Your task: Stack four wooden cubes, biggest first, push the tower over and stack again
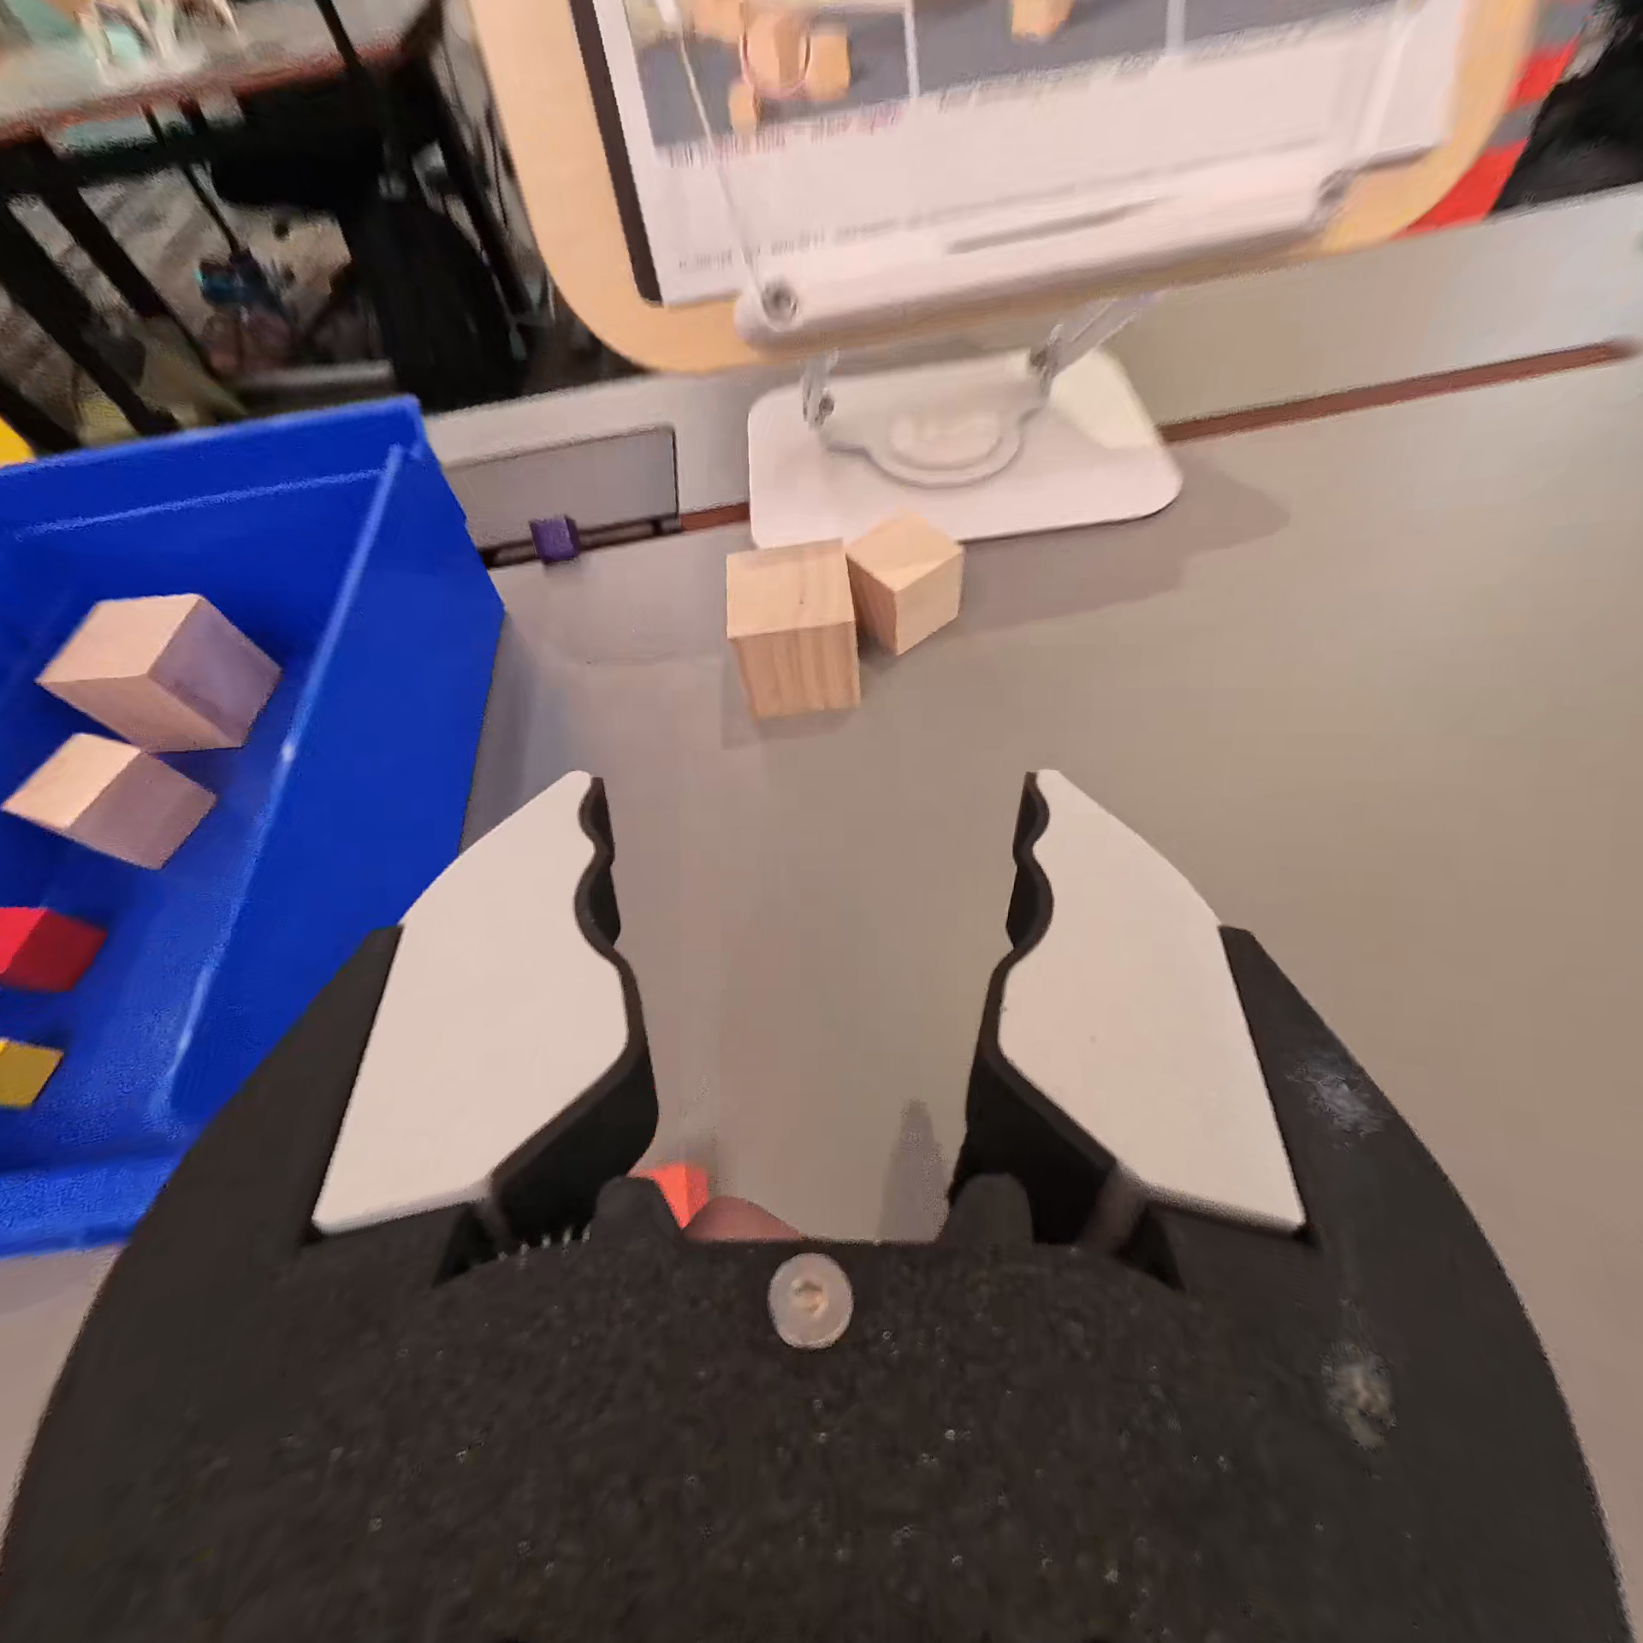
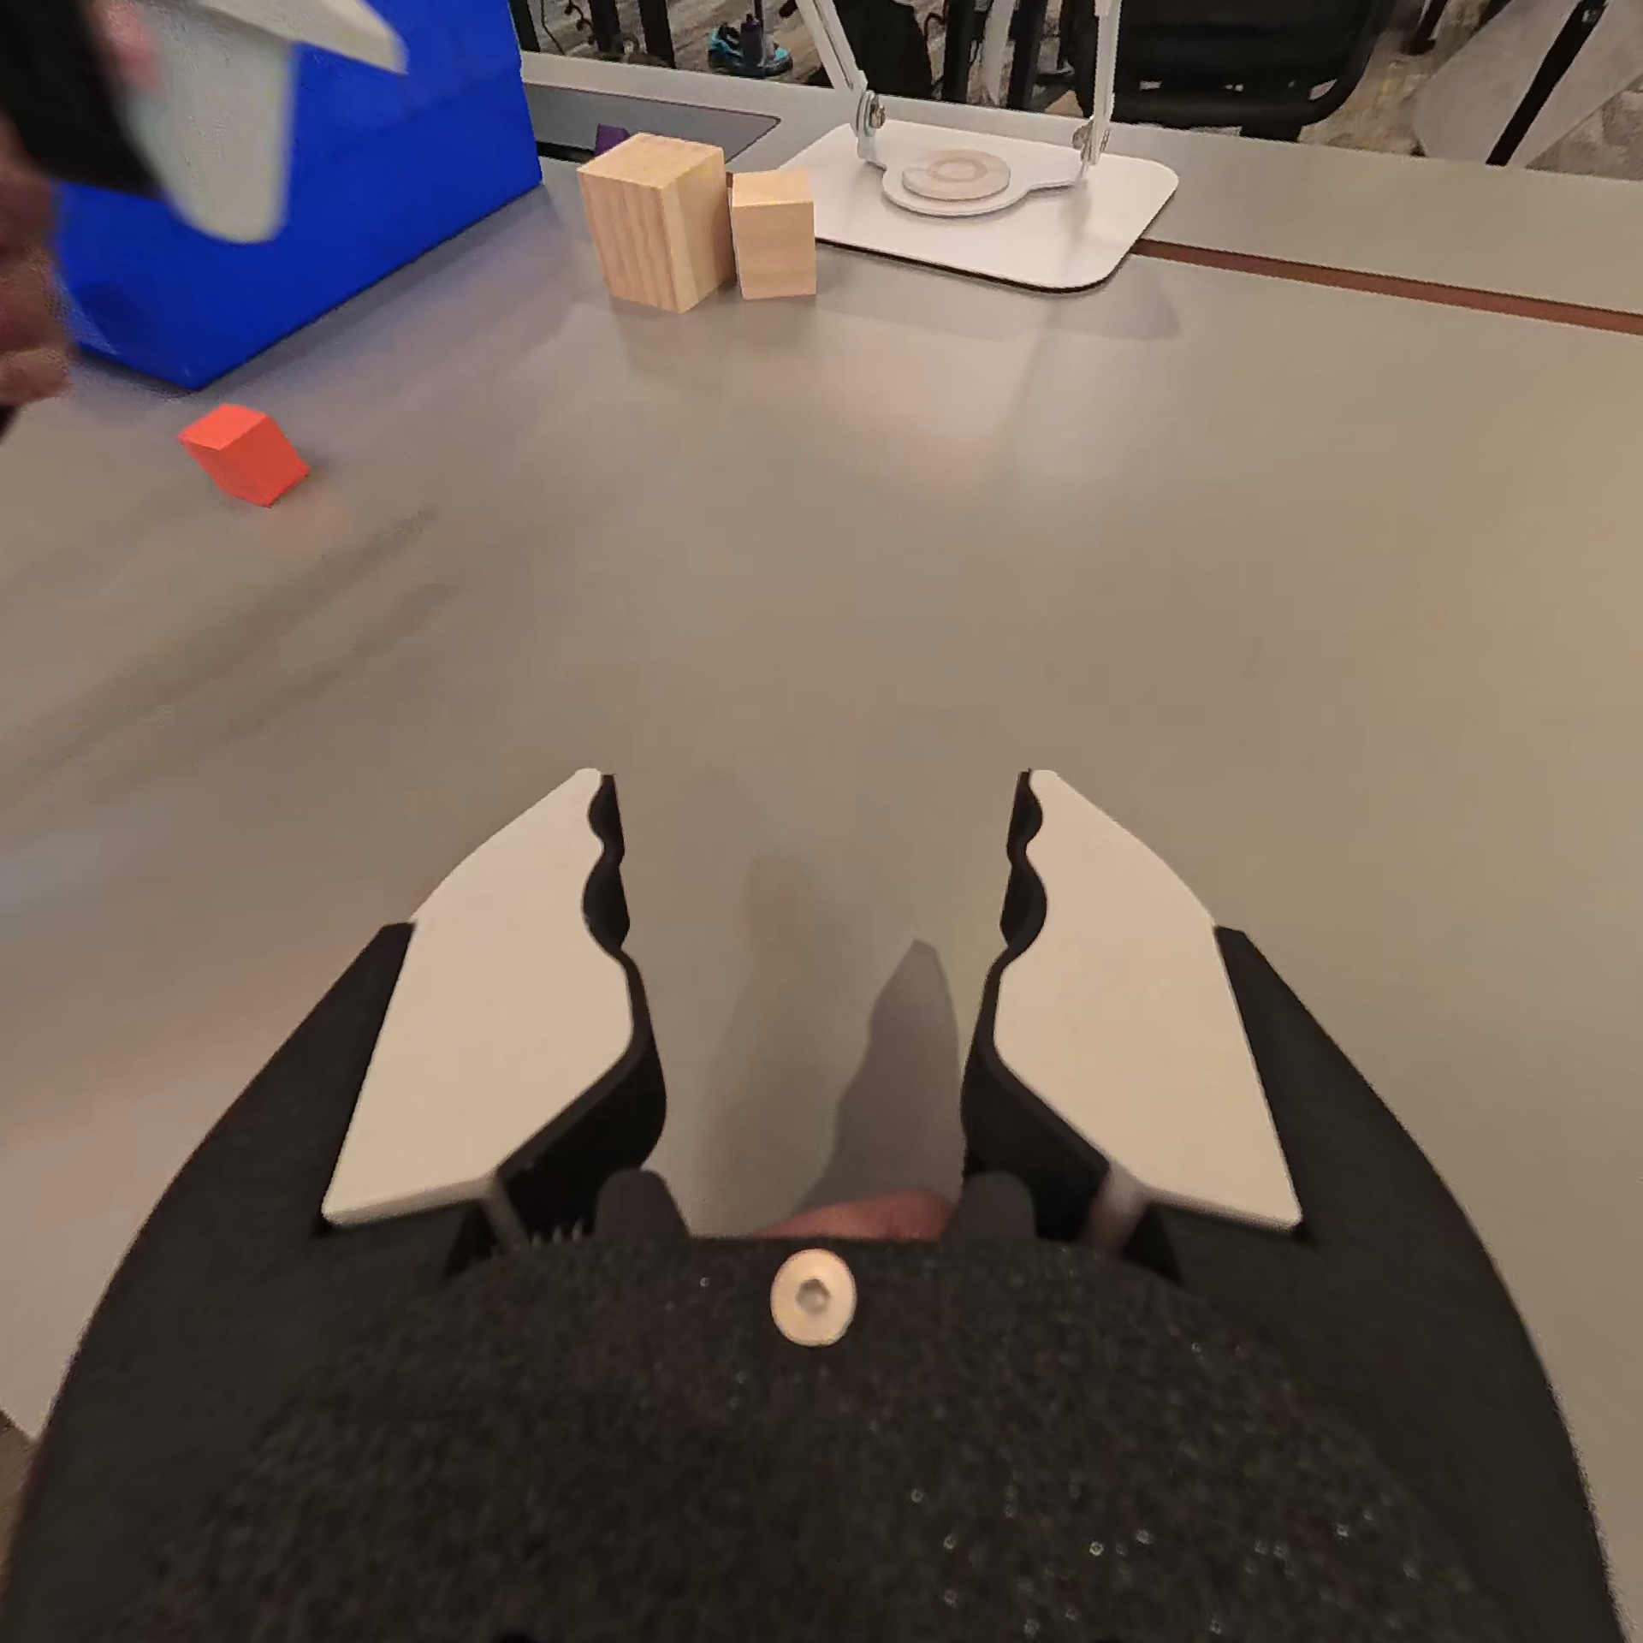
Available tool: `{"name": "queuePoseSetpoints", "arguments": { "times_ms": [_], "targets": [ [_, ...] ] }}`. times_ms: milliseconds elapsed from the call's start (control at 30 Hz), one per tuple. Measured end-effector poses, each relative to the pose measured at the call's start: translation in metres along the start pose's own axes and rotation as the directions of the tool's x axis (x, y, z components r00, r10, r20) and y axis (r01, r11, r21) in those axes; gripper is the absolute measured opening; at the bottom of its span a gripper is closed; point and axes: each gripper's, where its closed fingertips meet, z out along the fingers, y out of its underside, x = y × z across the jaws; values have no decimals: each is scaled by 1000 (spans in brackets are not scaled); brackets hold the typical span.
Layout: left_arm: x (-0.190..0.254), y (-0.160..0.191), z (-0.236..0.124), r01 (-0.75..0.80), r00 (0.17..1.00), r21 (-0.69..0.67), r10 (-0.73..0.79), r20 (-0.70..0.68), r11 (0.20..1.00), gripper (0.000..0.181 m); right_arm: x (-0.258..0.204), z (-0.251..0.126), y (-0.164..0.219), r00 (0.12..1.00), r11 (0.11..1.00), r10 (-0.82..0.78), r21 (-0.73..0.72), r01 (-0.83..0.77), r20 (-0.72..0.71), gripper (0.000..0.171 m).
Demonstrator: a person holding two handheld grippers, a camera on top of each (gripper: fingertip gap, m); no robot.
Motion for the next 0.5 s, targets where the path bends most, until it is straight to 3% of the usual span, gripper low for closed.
{"name": "queuePoseSetpoints", "arguments": {
  "times_ms": [267, 500],
  "targets": [
    [-6, 19, 138, 70, 998, -366, -63, 30, 928, 90, -3, 0, 2, 998, 1000, 26, -3, -26, 53, 82],
    [-12, 33, 181, 122, 992, -436, -98, 76, 892, 85, 0, -4, -1, 997, 999, 40, 9, -40, 63, 80]
  ]
}}
